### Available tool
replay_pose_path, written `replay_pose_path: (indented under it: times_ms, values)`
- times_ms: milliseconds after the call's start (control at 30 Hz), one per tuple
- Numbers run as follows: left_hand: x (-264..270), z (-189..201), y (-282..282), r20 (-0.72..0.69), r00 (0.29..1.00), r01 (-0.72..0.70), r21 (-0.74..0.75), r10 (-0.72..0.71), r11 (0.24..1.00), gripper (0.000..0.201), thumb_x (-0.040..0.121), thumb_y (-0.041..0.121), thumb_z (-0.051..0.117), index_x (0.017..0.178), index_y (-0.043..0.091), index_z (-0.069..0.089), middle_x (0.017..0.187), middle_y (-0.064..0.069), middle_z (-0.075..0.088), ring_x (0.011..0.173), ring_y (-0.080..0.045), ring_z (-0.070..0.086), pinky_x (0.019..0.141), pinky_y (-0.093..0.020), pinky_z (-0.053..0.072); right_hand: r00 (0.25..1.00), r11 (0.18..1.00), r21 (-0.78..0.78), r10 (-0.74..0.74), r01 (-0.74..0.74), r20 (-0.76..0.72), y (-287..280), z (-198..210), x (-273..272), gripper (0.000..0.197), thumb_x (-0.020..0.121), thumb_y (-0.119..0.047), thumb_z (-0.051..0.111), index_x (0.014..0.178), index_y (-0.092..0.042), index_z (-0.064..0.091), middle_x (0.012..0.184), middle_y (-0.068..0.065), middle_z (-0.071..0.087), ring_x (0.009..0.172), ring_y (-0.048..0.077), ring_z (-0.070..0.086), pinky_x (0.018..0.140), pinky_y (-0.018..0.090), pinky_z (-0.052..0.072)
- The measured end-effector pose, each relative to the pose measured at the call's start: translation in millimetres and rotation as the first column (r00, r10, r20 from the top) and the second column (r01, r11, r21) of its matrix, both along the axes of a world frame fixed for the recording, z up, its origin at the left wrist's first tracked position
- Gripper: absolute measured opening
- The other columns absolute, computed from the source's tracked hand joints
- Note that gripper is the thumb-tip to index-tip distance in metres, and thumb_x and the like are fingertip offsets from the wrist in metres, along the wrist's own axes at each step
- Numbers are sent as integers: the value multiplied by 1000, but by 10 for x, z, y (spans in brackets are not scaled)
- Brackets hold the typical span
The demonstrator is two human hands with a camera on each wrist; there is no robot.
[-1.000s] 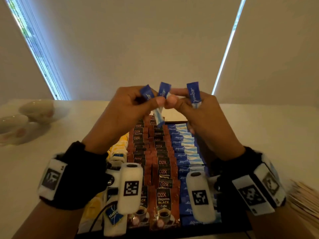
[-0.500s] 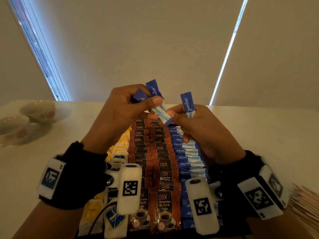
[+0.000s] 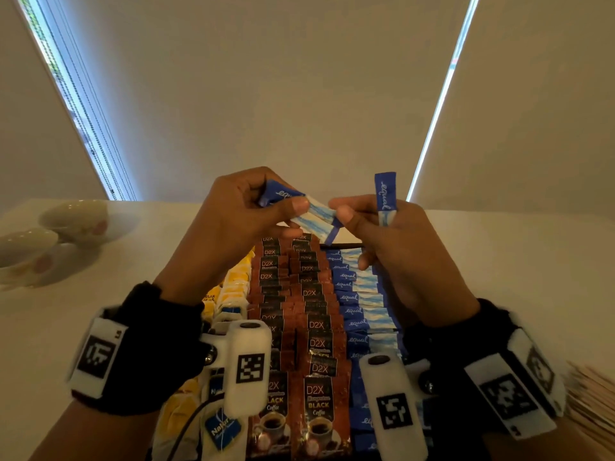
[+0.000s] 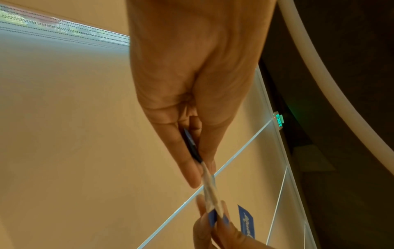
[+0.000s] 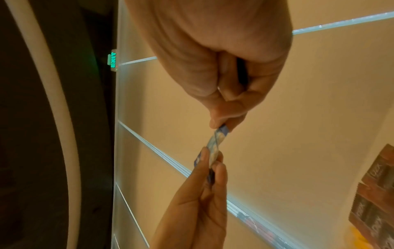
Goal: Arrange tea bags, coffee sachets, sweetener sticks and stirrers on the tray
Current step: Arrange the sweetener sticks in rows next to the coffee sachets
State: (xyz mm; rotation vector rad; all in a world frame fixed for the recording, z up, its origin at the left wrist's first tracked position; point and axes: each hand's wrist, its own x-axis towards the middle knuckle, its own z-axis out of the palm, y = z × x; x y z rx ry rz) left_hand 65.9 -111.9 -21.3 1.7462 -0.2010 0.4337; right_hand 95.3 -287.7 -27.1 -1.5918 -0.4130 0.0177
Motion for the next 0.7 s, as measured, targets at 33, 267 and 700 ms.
replay_pose_path:
  times_ms: [33, 267, 700]
  values:
    - [0, 0, -9, 0, 1000, 12, 4, -12, 1000, 12, 76, 19, 67, 82, 11, 62, 86, -6, 70, 85, -15, 72, 64, -24, 59, 1000, 1000, -5, 3, -3, -19, 0, -3, 3, 14, 90, -16, 59, 98, -9, 67, 83, 4, 66, 50, -3, 54, 39, 14, 41]
    - [-10, 8, -61, 22, 998, 59, 17, -59, 998, 8, 75, 16, 67, 81, 13, 63, 73, 6, 72, 78, -11, 72, 56, -17, 55, 988, 985, -140, -87, 105, 126, 6, -22, 33, 11, 90, -23, 59, 78, -20, 60, 81, 2, 64, 52, 7, 58, 40, 14, 43]
    - [-10, 11, -101, 47, 999, -8, -56, 11, 998, 11, 72, 23, 67, 78, 15, 63, 75, 0, 71, 79, -18, 72, 60, -21, 58, 989, 990, 67, -130, 125, 74, 85, -51, -27, 13, 86, -15, 64, 88, -1, 63, 81, 5, 66, 60, 1, 63, 40, 14, 42]
